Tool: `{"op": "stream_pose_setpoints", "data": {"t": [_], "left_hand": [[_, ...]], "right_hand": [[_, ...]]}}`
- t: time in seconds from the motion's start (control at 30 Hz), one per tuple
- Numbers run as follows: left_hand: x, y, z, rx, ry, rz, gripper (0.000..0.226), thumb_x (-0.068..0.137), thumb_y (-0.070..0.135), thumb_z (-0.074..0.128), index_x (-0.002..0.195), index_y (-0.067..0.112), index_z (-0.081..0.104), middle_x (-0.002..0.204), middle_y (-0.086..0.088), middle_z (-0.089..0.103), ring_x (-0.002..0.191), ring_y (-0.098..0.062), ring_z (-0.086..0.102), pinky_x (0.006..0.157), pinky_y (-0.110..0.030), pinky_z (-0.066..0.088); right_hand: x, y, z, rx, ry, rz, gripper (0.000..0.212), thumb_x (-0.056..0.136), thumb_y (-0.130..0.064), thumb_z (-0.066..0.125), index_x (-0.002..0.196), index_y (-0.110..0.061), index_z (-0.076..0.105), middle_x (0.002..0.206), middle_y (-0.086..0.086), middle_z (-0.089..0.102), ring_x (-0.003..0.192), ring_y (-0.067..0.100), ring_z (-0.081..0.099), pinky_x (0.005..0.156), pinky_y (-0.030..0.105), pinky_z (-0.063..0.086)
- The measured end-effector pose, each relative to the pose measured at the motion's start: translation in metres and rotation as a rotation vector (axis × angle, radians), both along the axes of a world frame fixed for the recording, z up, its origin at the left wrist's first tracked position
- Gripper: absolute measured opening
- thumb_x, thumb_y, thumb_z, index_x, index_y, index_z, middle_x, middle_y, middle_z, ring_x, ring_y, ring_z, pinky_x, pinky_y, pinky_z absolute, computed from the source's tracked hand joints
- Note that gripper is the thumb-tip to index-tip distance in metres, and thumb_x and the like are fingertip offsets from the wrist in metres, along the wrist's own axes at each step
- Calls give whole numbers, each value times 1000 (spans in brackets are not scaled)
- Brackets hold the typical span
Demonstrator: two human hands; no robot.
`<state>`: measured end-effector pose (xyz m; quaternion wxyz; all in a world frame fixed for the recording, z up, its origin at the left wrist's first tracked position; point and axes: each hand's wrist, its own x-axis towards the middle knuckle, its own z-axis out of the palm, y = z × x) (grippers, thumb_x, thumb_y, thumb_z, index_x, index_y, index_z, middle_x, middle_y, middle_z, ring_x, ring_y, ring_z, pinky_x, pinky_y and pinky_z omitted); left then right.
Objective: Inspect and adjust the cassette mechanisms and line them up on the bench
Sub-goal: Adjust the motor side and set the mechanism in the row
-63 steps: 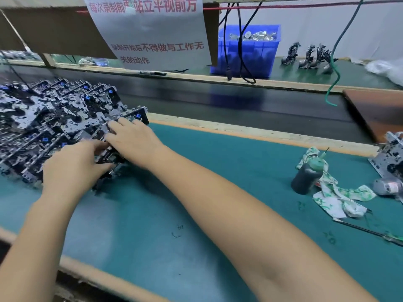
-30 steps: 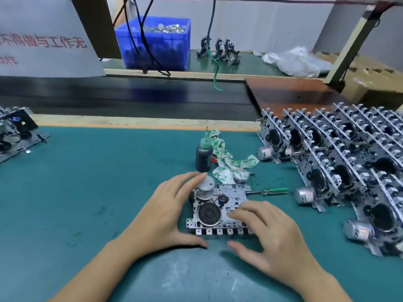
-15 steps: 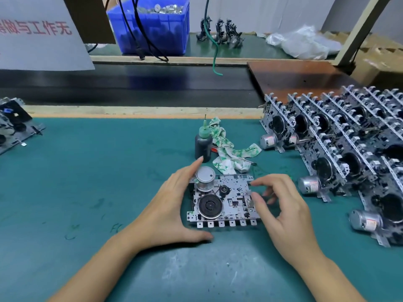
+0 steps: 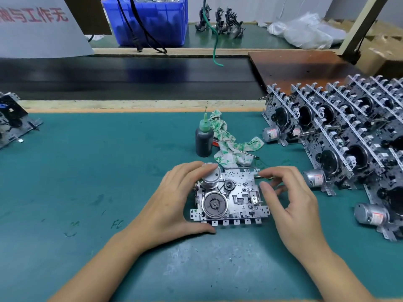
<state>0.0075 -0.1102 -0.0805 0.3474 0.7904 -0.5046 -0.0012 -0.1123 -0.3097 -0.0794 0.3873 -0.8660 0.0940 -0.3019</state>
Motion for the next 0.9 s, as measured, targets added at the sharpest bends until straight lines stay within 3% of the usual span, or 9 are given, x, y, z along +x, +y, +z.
{"op": "stream_pose_setpoints", "data": {"t": [0.33,0.5,0.63,0.8,0.9], "left_hand": [[-2,0,1,-1,-83,-25,97,64,62,74,142,29,27,140,10,34,132,-6,31,111,-27,25],[-2,-2,1,6,-14,-12,95,64,51,77,142,30,28,140,16,35,131,-5,34,108,-29,30],[-2,-3,-2,14,79,-15,97,62,49,75,142,40,22,141,27,31,132,0,33,108,-26,30],[2,-1,-2,19,195,-29,106,53,63,79,138,58,15,138,40,26,131,7,32,106,-10,24],[1,0,-2,23,222,-35,108,50,62,81,136,61,16,136,41,28,130,5,35,106,-13,27]], "right_hand": [[1,1,2,20,6,-13,14,89,-42,44,97,-35,53,100,-21,54,89,1,53,72,7,38],[1,0,2,31,21,-11,16,89,-42,44,98,-33,55,101,-21,53,90,1,53,72,8,39],[1,-1,1,37,38,-13,16,89,-43,44,97,-35,55,100,-20,53,90,4,53,70,15,41],[0,-2,0,25,47,-14,14,89,-45,43,96,-38,53,98,-20,53,89,5,53,69,18,42],[0,-1,2,38,58,-15,15,89,-46,43,96,-38,53,99,-20,53,91,4,53,72,19,43]]}}
